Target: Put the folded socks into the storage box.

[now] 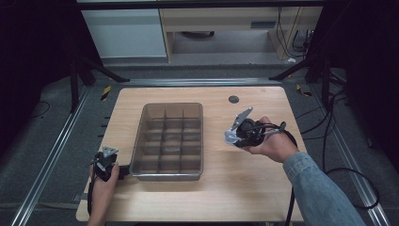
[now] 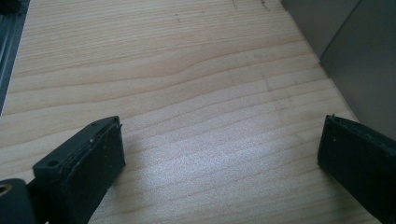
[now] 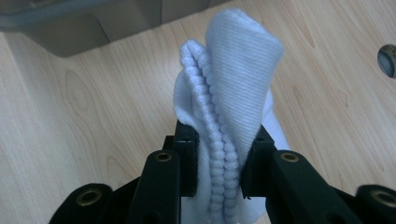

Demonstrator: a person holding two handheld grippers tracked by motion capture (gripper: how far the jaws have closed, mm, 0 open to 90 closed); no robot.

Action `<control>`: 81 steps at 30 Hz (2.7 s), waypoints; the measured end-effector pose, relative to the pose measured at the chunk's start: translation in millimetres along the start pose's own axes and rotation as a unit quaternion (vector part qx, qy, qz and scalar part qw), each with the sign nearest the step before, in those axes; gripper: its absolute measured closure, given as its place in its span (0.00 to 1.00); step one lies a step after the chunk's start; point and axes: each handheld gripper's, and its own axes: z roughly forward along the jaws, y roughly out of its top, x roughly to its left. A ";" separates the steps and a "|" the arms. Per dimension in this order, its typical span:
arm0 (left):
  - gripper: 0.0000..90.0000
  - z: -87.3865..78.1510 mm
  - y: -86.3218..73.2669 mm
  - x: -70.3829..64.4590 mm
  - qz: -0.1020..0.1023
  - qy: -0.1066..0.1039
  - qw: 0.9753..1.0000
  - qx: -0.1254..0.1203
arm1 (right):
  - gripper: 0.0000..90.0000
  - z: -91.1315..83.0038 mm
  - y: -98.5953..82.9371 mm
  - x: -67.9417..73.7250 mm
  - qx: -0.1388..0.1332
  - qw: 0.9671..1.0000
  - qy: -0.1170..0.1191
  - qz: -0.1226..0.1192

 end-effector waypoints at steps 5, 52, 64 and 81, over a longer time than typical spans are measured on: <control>0.00 0.1 0.0 -0.1 -0.001 0.000 1.000 -0.001 | 0.80 -6.8 12.2 3.0 -0.009 1.000 0.008 -0.004; 0.00 0.0 0.1 -0.4 0.005 -0.004 1.000 -0.001 | 0.80 5.8 113.4 66.3 -0.022 0.992 0.079 -0.099; 0.00 0.0 0.1 -0.4 0.005 -0.005 1.000 -0.001 | 0.80 31.9 118.2 80.7 0.005 0.988 0.109 -0.110; 0.00 0.1 0.1 -0.4 0.006 -0.006 1.000 0.000 | 0.79 47.2 115.3 89.8 0.024 0.984 0.131 -0.115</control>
